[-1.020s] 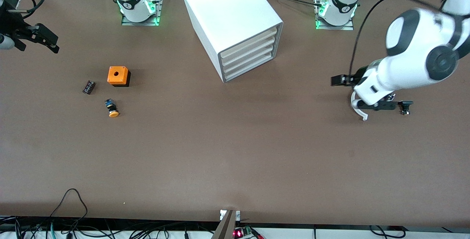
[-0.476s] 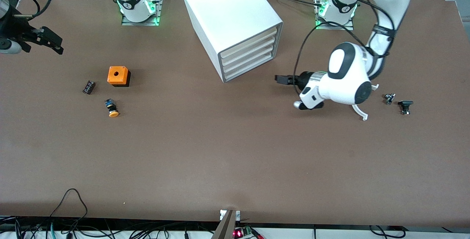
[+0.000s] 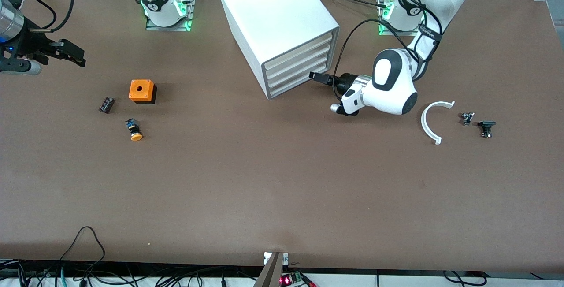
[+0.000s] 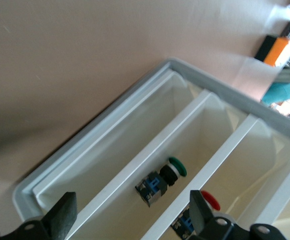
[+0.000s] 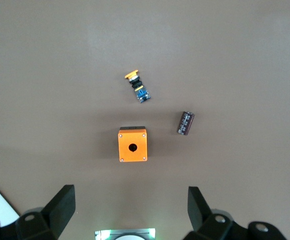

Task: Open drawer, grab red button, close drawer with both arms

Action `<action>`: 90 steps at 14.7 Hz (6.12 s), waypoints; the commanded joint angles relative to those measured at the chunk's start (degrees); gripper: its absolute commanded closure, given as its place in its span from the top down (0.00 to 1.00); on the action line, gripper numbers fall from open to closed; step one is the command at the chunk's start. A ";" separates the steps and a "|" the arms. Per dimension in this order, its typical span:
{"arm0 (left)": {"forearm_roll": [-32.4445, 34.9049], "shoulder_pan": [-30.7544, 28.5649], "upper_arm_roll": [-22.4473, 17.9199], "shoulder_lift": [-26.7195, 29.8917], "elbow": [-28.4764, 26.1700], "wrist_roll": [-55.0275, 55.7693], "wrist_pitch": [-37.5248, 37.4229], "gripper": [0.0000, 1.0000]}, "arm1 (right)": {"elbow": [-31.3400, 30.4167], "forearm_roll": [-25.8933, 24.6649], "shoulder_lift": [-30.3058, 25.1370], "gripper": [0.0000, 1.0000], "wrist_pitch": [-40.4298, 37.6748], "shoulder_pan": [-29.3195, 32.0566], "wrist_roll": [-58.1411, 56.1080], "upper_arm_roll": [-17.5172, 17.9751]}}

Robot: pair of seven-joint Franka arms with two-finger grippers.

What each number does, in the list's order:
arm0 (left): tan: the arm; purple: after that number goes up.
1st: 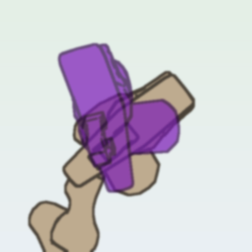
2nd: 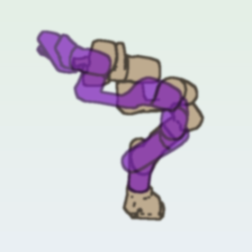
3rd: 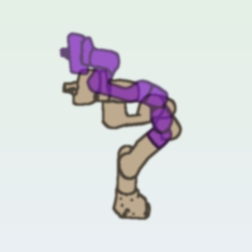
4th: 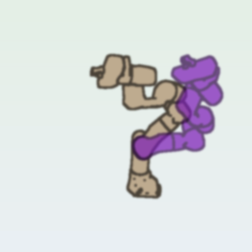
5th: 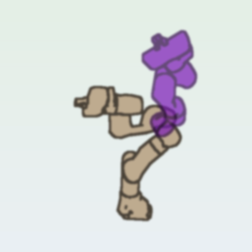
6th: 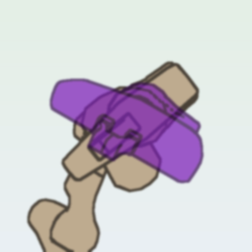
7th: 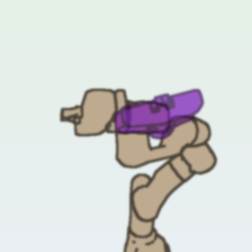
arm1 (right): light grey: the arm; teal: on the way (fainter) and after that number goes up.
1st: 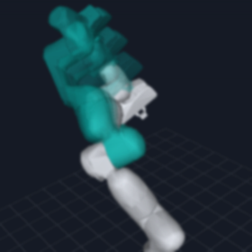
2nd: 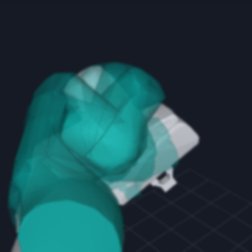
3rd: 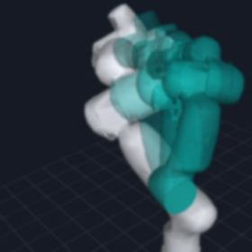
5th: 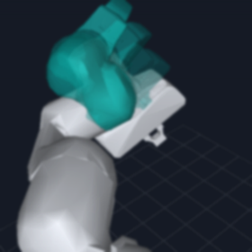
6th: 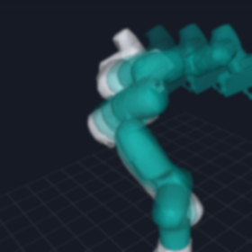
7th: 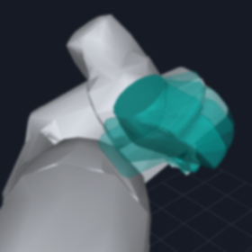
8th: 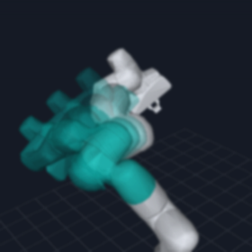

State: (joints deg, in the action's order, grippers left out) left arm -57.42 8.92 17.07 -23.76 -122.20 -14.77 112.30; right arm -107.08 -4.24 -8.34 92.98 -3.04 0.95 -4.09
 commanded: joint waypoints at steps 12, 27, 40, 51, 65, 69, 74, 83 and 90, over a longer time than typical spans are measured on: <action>-7.61 -2.32 5.16 3.11 -6.99 -12.28 -4.37 0.90 | 1.17 7.32 4.04 1.00 2.90 -4.77 -0.51 0.05; -7.79 -6.45 -2.37 3.20 -2.44 -13.53 -1.75 0.00 | 15.66 14.70 16.85 1.00 3.26 -18.04 -1.66 0.05; -7.62 -13.74 -4.41 8.99 0.47 -13.53 8.36 1.00 | 26.38 15.05 29.08 1.00 13.36 -32.46 -15.52 1.53; 24.94 -18.23 -10.81 17.43 14.24 -12.48 -0.64 1.00 | 35.19 15.14 39.01 1.00 16.02 -36.95 -42.38 11.21; 55.58 -17.53 -10.48 27.26 28.61 7.19 -26.26 1.00 | 43.19 9.34 49.12 1.00 15.65 -43.01 -45.69 10.77; 60.22 -16.13 -9.25 28.25 27.10 11.51 -24.76 1.00 | 43.19 9.17 51.23 1.00 16.26 -43.63 -45.25 10.77; 59.97 -15.51 -9.16 27.81 27.01 12.22 -21.78 1.00 | 43.19 7.76 52.99 1.00 16.35 -44.59 -45.69 10.68; 59.79 -15.51 -9.42 26.66 27.01 11.52 -19.84 1.00 | 43.27 6.97 54.57 1.00 16.88 -45.91 -45.78 10.77; 59.62 -15.33 -9.51 26.58 27.45 11.52 -19.84 1.00 | 43.27 4.35 55.37 0.88 17.23 -46.61 -45.69 10.68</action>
State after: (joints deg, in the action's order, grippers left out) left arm 1.40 -6.78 7.75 2.59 -94.72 -3.07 91.93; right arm -65.93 2.24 45.85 110.44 -48.69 -44.09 6.88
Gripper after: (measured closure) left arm 0.000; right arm 0.075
